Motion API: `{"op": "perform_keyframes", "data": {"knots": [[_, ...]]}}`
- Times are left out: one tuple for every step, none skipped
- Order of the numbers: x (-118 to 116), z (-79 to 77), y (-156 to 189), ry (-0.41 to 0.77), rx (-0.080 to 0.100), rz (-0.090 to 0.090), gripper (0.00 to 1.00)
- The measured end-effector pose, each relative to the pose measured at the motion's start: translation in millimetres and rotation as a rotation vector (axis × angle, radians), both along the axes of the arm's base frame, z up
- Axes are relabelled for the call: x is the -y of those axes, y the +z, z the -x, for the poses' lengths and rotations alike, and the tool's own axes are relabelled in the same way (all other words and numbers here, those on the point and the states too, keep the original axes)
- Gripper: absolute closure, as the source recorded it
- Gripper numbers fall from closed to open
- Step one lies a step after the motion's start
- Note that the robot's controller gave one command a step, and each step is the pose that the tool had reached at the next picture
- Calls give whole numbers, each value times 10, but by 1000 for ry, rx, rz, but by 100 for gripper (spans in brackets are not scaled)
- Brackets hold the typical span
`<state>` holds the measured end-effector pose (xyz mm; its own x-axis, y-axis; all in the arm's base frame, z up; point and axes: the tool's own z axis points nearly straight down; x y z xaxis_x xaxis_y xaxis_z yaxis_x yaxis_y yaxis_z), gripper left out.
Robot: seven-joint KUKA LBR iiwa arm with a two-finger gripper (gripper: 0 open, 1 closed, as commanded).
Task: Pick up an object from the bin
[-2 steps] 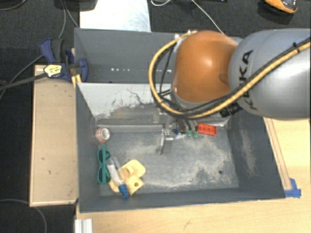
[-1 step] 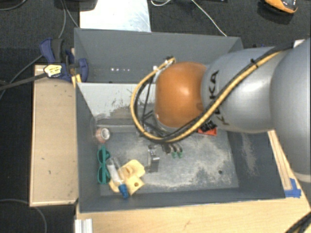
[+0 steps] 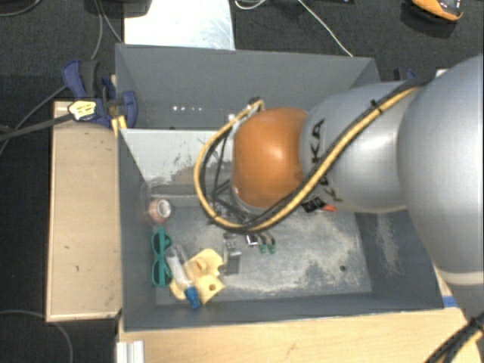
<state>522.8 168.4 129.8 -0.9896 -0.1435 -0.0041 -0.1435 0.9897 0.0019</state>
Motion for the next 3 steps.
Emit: {"op": "perform_keyframes", "data": {"knots": [[-204,122,-520,127,1,0,0],[-293,160,-562,297,-3,2,100],[-292,160,-562,294,-3,2,100]]}}
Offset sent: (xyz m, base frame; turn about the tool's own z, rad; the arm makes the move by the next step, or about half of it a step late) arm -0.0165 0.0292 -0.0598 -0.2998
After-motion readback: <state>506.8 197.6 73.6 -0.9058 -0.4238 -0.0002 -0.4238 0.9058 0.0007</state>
